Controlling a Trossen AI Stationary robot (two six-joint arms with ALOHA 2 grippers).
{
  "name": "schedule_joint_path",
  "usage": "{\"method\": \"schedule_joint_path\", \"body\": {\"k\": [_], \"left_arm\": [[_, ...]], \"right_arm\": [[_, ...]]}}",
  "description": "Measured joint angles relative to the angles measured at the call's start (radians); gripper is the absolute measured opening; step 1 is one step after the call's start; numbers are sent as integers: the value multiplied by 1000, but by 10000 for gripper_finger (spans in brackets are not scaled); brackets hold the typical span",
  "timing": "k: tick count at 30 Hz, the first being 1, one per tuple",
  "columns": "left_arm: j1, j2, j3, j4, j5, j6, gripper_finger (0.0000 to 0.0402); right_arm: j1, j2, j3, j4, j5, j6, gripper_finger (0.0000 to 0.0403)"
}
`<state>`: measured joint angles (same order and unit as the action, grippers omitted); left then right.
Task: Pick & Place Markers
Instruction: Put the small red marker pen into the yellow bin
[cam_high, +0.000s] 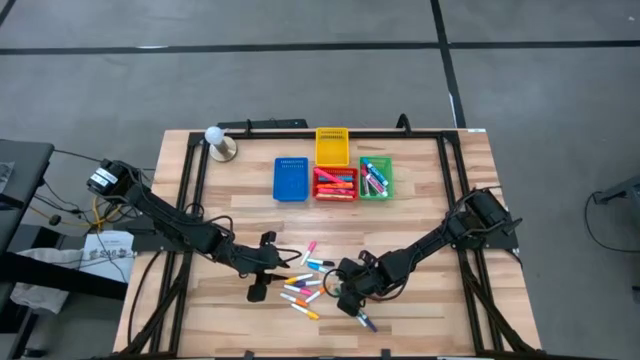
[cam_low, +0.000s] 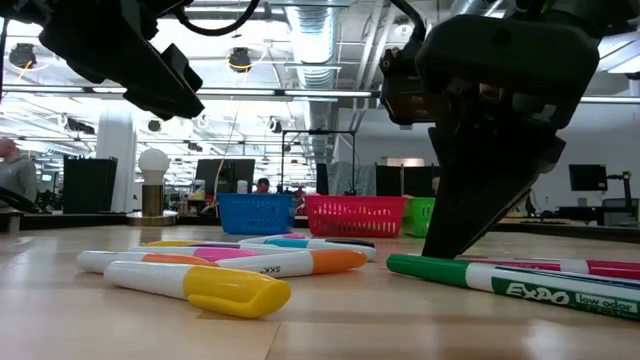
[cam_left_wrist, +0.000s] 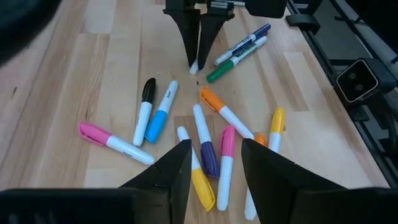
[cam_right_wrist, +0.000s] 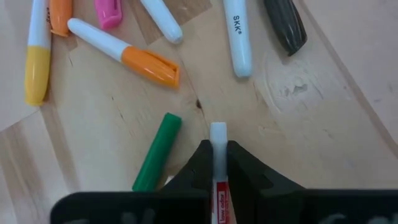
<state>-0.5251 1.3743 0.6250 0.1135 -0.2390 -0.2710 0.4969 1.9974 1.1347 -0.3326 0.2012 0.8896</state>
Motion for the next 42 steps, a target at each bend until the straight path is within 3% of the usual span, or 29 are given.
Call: {"method": "schedule_joint_path", "body": {"k": [8, 34, 42], "left_arm": [[0, 0, 0, 0, 0, 0, 140], [0, 0, 0, 1, 0, 0, 140], [0, 0, 0, 1, 0, 0, 140]], "right_arm": [[-11, 9, 63, -80, -8, -10, 19], [-192, 13, 572, -697, 8, -418, 0], [-200, 11, 661, -935, -57, -320, 10]]}}
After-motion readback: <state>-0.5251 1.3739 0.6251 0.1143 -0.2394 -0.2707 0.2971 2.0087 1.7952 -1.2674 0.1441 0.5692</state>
